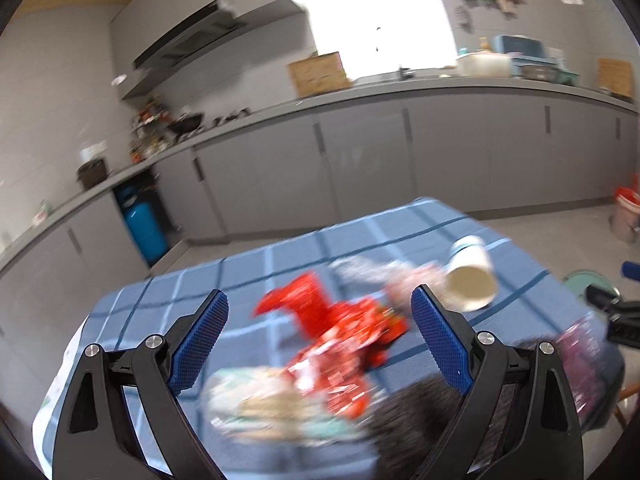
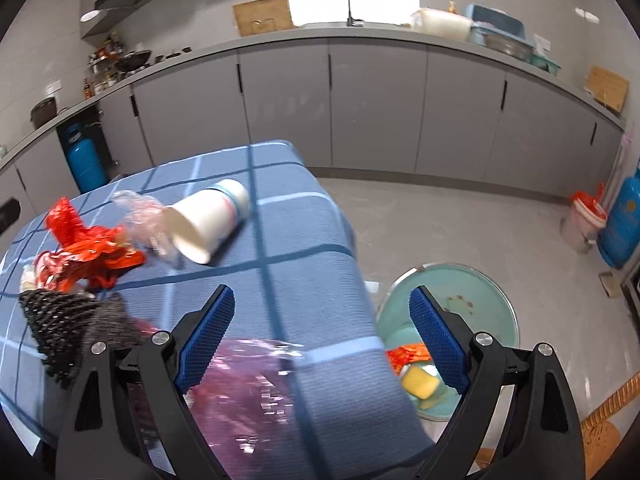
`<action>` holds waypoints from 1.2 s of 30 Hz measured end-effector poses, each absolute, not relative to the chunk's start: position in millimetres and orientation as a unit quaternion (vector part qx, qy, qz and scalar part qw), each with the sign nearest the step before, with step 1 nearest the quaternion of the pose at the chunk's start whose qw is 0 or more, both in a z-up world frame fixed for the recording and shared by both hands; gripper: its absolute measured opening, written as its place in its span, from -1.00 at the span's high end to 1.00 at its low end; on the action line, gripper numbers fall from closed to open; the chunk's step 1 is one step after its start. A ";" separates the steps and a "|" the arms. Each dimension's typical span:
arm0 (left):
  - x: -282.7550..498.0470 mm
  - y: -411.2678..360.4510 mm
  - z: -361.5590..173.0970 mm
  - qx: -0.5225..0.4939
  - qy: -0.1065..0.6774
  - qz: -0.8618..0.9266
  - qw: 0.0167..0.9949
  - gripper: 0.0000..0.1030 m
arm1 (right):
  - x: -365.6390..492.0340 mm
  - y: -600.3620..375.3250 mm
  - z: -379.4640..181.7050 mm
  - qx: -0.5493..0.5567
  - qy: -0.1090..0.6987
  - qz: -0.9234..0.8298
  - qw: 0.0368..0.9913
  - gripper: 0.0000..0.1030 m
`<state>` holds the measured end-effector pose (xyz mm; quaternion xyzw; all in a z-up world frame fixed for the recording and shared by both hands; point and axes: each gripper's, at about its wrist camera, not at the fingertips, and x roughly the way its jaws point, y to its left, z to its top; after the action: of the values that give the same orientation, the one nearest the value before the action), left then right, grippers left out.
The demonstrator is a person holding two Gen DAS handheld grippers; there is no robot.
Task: Collect trash
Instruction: 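Move both tools back over the table toward the black foam nets, then grasp a black foam net with the left tool while the right tool grasps the pink bag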
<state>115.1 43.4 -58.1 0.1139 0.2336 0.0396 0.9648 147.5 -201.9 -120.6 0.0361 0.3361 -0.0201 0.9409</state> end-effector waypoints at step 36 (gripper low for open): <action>93.0 19.4 -113.4 0.117 0.307 -0.065 0.942 0.79 | 114.7 -165.0 -167.4 0.061 0.407 0.094 0.906 0.62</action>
<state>93.0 19.4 -113.4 0.1174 0.3066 -0.0645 0.9424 114.7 -165.0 -167.4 0.0611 0.4070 0.0945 0.9065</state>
